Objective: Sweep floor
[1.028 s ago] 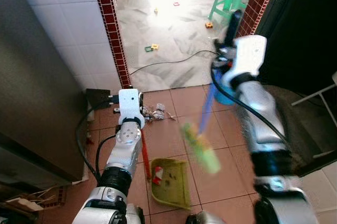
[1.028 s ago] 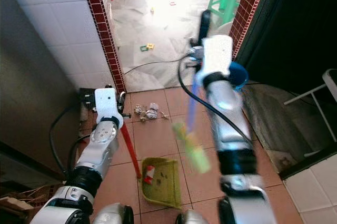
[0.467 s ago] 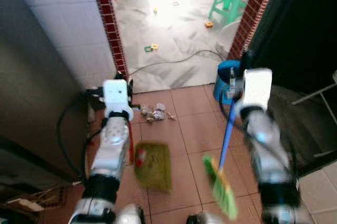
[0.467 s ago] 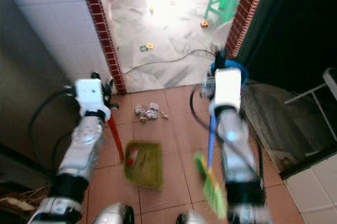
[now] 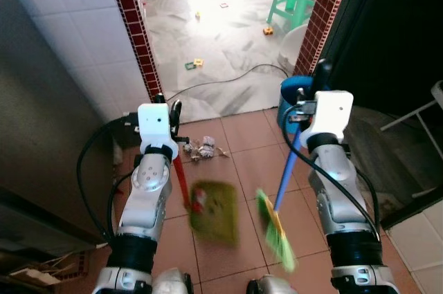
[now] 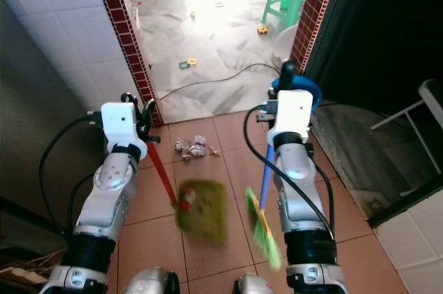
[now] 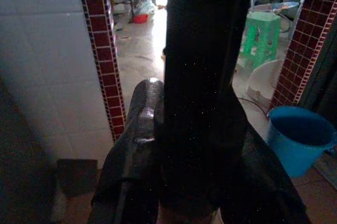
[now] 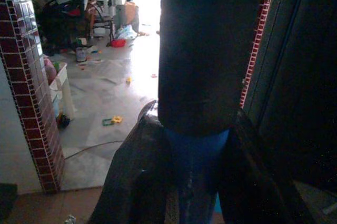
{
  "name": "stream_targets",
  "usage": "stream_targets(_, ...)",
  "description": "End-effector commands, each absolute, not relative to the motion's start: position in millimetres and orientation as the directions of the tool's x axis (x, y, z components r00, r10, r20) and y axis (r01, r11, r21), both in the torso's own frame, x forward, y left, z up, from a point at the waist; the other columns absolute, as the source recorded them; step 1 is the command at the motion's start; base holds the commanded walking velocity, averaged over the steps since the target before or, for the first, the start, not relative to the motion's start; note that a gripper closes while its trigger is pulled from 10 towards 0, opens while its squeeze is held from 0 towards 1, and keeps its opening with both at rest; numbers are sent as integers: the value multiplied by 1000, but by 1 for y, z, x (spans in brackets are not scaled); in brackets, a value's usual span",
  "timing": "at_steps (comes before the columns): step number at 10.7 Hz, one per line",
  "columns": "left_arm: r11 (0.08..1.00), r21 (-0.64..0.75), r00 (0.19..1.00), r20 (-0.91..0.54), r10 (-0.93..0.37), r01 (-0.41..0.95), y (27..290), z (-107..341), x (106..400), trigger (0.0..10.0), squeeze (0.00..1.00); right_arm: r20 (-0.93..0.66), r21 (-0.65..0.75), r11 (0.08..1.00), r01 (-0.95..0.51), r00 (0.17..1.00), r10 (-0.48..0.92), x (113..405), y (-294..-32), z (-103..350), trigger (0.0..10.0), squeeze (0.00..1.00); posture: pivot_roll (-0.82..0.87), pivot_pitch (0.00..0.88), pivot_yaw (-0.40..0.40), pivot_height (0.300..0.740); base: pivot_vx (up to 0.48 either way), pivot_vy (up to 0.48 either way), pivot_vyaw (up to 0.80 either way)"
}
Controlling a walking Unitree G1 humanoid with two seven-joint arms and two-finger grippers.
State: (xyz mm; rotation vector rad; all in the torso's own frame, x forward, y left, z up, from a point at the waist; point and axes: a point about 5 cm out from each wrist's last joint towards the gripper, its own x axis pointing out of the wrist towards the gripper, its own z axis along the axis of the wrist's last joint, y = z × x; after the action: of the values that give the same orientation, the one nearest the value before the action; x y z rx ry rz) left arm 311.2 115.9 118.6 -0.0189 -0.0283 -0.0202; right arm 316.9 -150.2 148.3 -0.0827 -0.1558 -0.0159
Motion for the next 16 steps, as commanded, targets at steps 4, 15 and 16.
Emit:
stream_targets(4, 999, -24, 995, 86, -41, 44, 112, 135, 312, 10000, 0, 181, -96, 995, 6, 983, 12, 317, -147, 152, 10000, 0, -25, 26, 48, 740, 0, -363, 0)
stream_targets(15, 999, -14, 997, 62, 41, -40, 124, 133, 315, 10000, 0, 178, -123, 992, -1, 984, 23, 318, -149, 150, 10000, 0, -24, 6, 46, 740, 0, -283, 0)
stream_targets(16, 997, -42, 997, 39, 63, -62, 129, 130, 316, 10000, 0, 181, -123, 992, 0, 983, 23, 318, -149, 151, 10000, 0, -24, 6, 46, 740, 0, 0, 0)
